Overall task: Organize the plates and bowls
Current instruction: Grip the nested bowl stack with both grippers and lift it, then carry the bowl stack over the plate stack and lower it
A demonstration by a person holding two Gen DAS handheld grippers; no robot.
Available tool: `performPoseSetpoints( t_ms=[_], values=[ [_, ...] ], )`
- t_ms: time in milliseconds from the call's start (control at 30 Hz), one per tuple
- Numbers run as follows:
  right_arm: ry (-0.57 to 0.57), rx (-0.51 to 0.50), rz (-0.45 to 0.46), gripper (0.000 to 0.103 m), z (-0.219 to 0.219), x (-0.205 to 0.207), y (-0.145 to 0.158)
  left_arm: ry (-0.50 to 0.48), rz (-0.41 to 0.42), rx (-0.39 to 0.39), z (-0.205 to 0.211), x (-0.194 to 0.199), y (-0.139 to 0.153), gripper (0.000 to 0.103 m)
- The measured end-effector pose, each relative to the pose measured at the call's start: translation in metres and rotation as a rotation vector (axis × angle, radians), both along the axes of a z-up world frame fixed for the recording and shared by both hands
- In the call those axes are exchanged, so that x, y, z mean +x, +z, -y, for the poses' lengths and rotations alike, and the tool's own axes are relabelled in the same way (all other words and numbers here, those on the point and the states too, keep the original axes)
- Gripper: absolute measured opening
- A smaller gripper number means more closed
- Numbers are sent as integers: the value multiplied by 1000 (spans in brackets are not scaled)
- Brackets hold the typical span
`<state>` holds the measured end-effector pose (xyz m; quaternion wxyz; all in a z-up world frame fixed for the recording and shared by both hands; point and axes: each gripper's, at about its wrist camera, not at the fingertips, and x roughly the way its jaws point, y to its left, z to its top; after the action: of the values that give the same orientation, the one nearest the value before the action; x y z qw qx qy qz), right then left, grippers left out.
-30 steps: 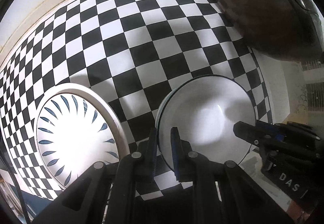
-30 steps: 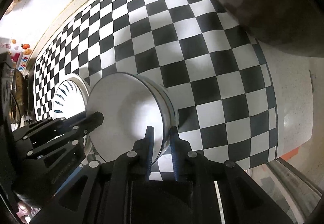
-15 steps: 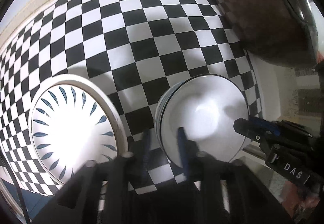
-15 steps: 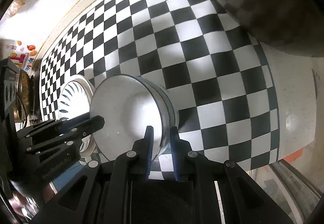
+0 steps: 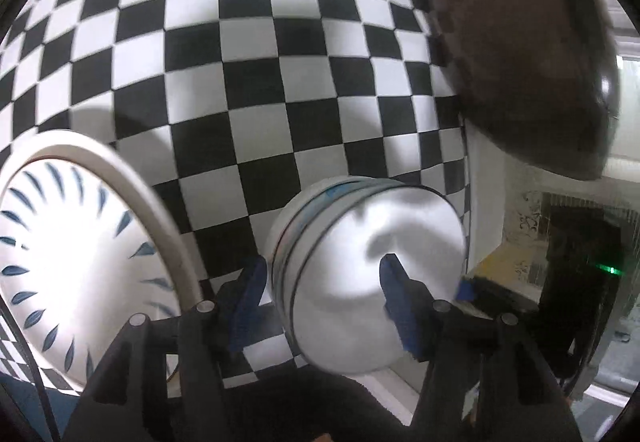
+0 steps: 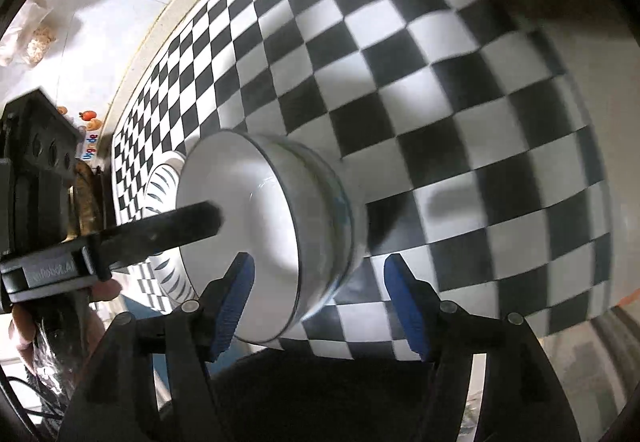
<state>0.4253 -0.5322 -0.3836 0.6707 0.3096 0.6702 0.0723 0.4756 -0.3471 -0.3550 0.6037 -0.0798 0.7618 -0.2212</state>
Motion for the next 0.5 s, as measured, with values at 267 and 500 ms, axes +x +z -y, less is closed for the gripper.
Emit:
performPoseSetpoints(
  t_ms=[267,500],
  values=[
    [-80,150,-27,69,5,-1,-42,-5,-107,-22,6,4,-45,60],
    [-112,141,-20,59,6,-5,-53,0,-68,-37,8,-2,-43,59]
  ],
)
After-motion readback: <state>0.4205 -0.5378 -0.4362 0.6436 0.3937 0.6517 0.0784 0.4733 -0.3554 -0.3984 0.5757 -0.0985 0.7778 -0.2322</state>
